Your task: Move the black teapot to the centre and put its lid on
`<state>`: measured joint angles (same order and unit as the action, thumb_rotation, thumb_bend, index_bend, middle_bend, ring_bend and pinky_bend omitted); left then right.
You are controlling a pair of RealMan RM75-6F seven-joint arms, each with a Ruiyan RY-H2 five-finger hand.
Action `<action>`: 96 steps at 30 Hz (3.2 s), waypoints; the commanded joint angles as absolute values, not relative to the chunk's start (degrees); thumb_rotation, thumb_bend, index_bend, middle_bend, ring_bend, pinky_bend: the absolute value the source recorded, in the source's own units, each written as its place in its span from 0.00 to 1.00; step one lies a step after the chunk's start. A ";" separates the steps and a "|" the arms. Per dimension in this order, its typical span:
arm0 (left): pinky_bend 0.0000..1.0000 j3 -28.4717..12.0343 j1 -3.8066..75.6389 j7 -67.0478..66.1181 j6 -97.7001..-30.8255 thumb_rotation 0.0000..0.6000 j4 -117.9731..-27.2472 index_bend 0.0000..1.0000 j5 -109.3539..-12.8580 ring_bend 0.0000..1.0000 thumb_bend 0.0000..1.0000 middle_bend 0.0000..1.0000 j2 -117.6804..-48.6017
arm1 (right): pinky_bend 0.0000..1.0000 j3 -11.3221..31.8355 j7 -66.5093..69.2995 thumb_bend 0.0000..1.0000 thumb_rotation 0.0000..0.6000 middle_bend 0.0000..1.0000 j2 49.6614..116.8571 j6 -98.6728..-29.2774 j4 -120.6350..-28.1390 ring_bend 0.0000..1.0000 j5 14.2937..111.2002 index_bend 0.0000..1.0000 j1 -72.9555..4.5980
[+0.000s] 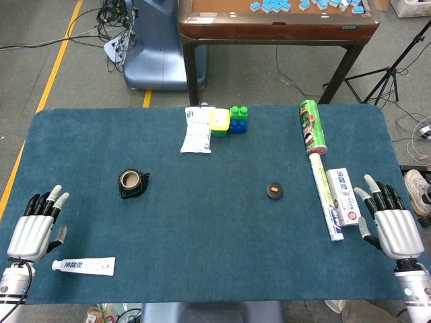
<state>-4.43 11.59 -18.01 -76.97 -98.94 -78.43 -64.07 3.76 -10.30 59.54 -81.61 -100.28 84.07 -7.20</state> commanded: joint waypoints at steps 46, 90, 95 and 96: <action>0.00 -6.68 20.16 -25.89 -67.96 1.00 -102.88 0.26 -70.74 0.00 0.45 0.00 -65.36 | 0.00 9.70 -20.53 0.54 1.00 0.00 56.12 -70.56 -108.09 0.00 76.04 0.16 -17.91; 0.00 -9.82 40.35 -34.25 -58.71 1.00 -99.72 0.17 -40.87 0.00 0.45 0.00 -76.80 | 0.00 14.02 -9.65 0.54 1.00 0.00 53.90 -54.98 -97.01 0.00 69.60 0.16 -32.49; 0.00 -9.69 41.24 -34.32 -59.16 1.00 -98.82 0.17 -39.25 0.00 0.45 0.00 -77.89 | 0.00 13.86 -8.33 0.54 1.00 0.00 53.72 -54.51 -95.94 0.00 69.79 0.16 -32.93; 0.00 -9.63 41.33 -34.31 -59.28 1.00 -98.77 0.17 -39.11 0.00 0.45 0.00 -78.03 | 0.00 13.81 -8.17 0.54 1.00 0.00 53.70 -54.42 -95.76 0.00 69.84 0.16 -33.01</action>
<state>-9.66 41.28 -34.31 -59.24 -98.81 -39.15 -77.99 13.85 -8.23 53.73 -54.47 -95.83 69.79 -32.95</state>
